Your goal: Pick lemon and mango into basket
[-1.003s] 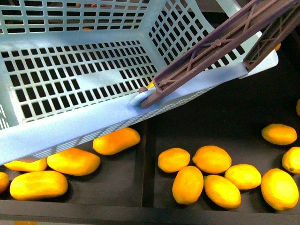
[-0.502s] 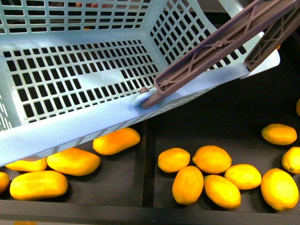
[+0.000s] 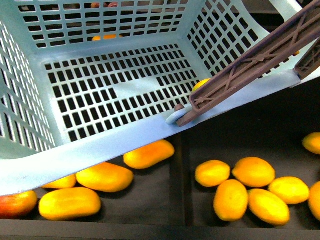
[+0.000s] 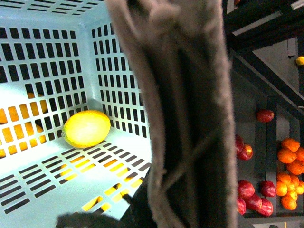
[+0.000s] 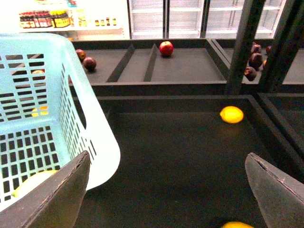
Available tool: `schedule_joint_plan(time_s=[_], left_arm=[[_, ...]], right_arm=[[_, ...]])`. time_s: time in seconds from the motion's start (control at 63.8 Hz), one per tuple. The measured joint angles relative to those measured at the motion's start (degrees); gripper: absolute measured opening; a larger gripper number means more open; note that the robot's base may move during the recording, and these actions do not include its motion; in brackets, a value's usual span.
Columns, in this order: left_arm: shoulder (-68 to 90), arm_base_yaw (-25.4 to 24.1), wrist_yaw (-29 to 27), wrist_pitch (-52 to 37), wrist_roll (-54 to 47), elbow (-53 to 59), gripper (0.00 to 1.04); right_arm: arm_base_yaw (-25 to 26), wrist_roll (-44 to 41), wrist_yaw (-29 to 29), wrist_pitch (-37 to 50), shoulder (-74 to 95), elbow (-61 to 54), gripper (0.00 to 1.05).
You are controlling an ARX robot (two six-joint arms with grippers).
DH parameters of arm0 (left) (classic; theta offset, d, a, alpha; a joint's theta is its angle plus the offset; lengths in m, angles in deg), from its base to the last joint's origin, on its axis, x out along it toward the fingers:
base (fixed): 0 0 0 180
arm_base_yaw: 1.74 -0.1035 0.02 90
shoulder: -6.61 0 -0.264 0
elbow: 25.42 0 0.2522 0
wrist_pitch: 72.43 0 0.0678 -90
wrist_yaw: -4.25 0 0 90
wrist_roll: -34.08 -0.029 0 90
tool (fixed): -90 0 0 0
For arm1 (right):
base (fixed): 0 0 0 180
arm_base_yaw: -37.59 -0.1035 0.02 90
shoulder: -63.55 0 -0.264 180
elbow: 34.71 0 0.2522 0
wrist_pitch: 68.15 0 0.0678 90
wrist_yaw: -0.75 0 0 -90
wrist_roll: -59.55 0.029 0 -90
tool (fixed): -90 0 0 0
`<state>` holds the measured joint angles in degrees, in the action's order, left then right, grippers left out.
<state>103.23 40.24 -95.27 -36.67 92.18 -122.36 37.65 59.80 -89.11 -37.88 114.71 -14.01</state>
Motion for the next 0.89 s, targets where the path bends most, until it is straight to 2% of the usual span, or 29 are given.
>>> schedule_joint_plan(time_s=[0.721, 0.846, 0.893], left_arm=[[-0.1, -0.4, -0.7, 0.0, -0.3, 0.1, 0.05], [-0.2, -1.5, -2.2, 0.0, -0.3, 0.1, 0.05], [-0.2, -1.6, -2.9, 0.0, -0.8, 0.1, 0.05]], right_arm=[[0.0, 0.0, -0.2, -0.1, 0.0, -0.2, 0.96], [-0.2, -0.1, -0.8, -0.1, 0.0, -0.2, 0.96], [-0.5, 1.0, 1.3, -2.3, -0.1, 0.4, 0.96]])
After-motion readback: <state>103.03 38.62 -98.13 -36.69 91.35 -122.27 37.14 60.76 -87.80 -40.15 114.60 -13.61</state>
